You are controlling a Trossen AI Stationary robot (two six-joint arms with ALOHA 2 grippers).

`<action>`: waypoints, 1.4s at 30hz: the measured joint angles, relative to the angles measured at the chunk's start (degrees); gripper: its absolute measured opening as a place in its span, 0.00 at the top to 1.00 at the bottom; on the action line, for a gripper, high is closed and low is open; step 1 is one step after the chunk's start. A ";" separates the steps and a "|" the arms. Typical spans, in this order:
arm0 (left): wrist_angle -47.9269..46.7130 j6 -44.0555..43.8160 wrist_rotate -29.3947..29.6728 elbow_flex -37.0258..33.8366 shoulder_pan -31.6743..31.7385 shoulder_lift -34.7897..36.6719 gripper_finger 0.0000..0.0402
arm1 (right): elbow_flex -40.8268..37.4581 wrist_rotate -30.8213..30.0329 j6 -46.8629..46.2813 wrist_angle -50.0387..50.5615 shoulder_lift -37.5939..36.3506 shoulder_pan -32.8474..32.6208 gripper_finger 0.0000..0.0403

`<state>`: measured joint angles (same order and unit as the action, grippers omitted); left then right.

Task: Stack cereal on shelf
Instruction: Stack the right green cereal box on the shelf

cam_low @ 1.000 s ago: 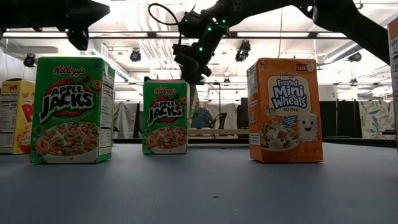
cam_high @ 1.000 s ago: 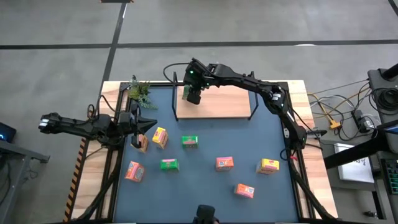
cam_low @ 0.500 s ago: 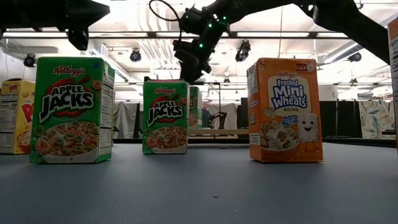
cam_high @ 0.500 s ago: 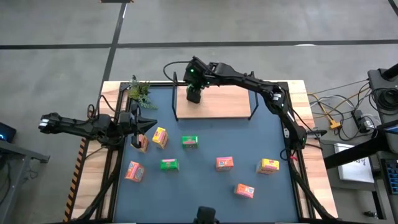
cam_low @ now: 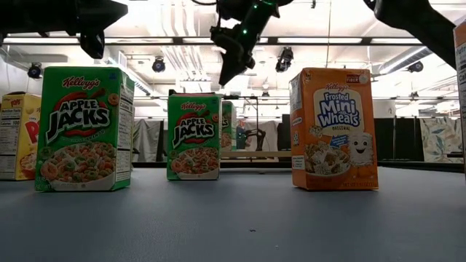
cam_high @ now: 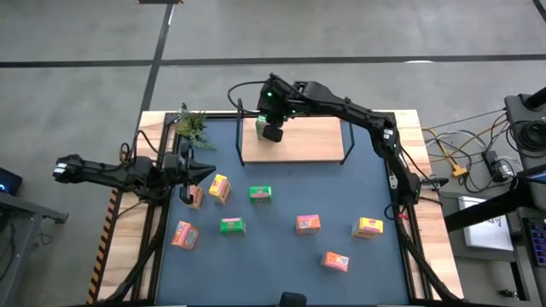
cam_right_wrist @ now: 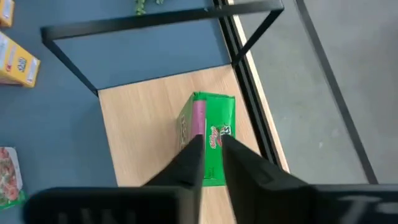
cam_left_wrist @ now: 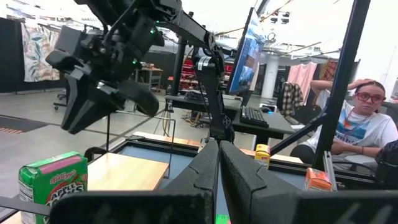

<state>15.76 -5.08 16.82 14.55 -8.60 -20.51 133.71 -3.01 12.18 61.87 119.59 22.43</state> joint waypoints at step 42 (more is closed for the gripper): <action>-0.36 0.02 0.09 0.00 0.00 -0.02 1.00 | -8.37 -3.86 3.64 -13.03 5.02 -1.76 0.97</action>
<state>15.39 -5.06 16.91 14.55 -8.60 -20.53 125.34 -6.87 15.83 48.83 124.61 20.67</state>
